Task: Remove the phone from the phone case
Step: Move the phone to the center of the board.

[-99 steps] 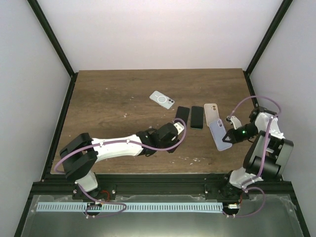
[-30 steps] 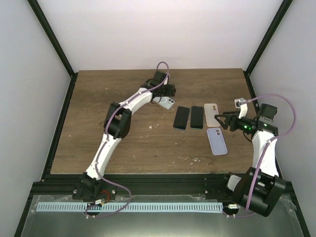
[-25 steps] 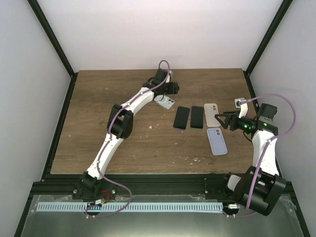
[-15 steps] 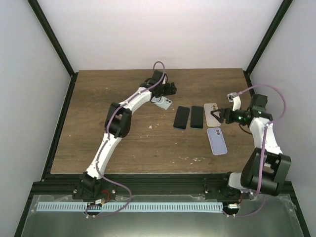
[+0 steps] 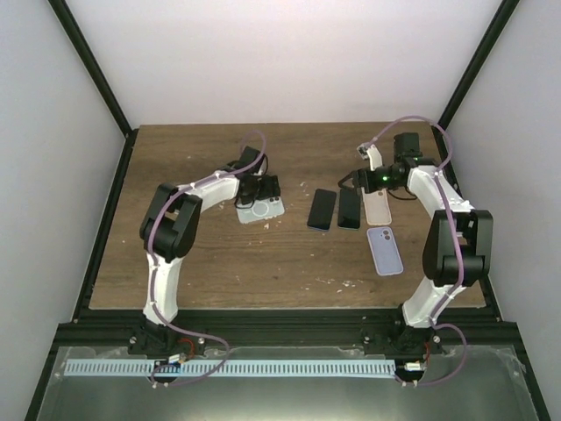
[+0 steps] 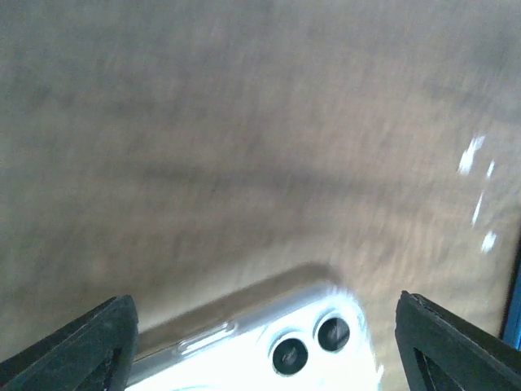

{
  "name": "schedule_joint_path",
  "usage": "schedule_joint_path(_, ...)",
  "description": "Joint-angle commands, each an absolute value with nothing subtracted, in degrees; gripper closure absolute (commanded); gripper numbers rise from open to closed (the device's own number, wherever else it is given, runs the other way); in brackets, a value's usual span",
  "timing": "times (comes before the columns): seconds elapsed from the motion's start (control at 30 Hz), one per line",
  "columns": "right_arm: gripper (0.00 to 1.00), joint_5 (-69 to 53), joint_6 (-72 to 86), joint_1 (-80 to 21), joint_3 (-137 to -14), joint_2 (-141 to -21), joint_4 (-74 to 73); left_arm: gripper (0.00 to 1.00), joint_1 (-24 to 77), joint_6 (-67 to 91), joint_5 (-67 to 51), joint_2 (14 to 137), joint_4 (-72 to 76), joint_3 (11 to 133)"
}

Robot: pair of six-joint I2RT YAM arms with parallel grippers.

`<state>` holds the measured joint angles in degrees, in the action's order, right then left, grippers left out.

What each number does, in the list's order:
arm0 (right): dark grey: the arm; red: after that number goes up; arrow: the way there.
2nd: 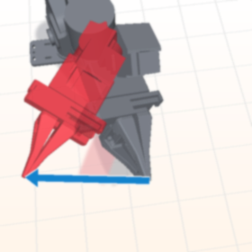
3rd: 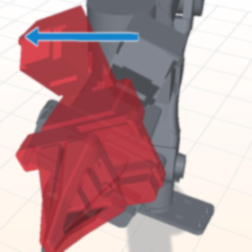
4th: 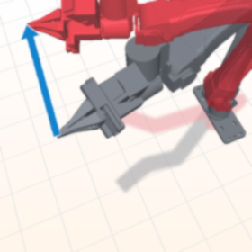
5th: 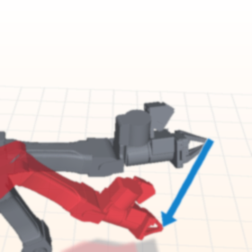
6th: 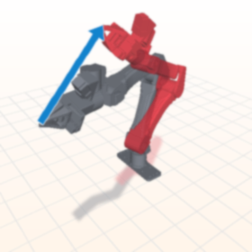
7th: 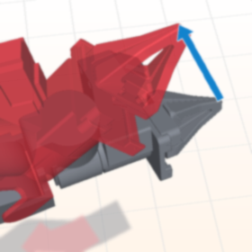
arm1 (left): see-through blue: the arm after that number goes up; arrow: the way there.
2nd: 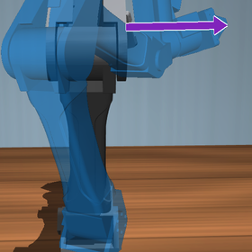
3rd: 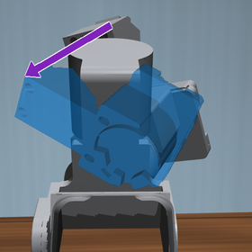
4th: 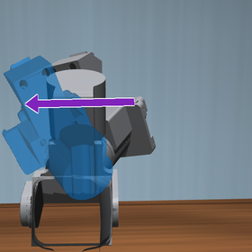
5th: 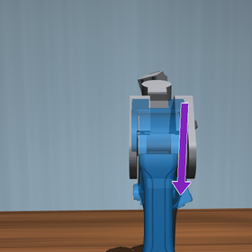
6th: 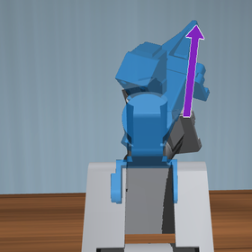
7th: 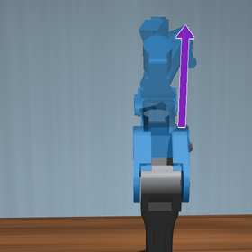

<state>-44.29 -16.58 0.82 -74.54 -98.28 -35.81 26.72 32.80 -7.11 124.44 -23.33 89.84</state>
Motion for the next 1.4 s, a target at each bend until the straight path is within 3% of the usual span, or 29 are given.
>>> schedule_joint_path(0.0,0.25,-45.7,-15.2,-0.4,-75.0,-96.7,-37.4,0.12,27.7,32.8,-11.4,117.7,-24.1,76.0)
schedule_joint_path(0.13,0.25,-47.0,-15.9,-0.4,-71.1,-92.4,-38.6,0.12,31.3,26.9,-9.7,111.8,-26.1,70.1)
schedule_joint_path(0.4,0.22,-47.0,-18.7,-0.4,-62.3,-72.7,-41.2,0.06,38.4,15.8,3.8,109.0,-38.6,70.2)
schedule_joint_path(0.47,0.21,-46.5,-19.2,-0.4,-58.6,-67.9,-38.3,0.00,39.3,14.5,9.2,109.0,-38.8,71.0)
schedule_joint_path(0.63,0.15,-47.6,-18.4,-0.3,-44.4,-57.3,-26.9,0.00,40.3,5.4,12.1,109.3,-34.9,73.4)
schedule_joint_path(0.9,0.14,-48.6,-19.4,-0.1,-44.8,-56.6,-27.7,0.02,40.2,1.3,2.3,115.7,-38.8,80.6)
schedule_joint_path(1.37,0.14,-49.8,-19.9,0.6,-45.0,-58.0,-28.4,0.00,38.0,4.9,6.2,117.7,-42.7,82.8)
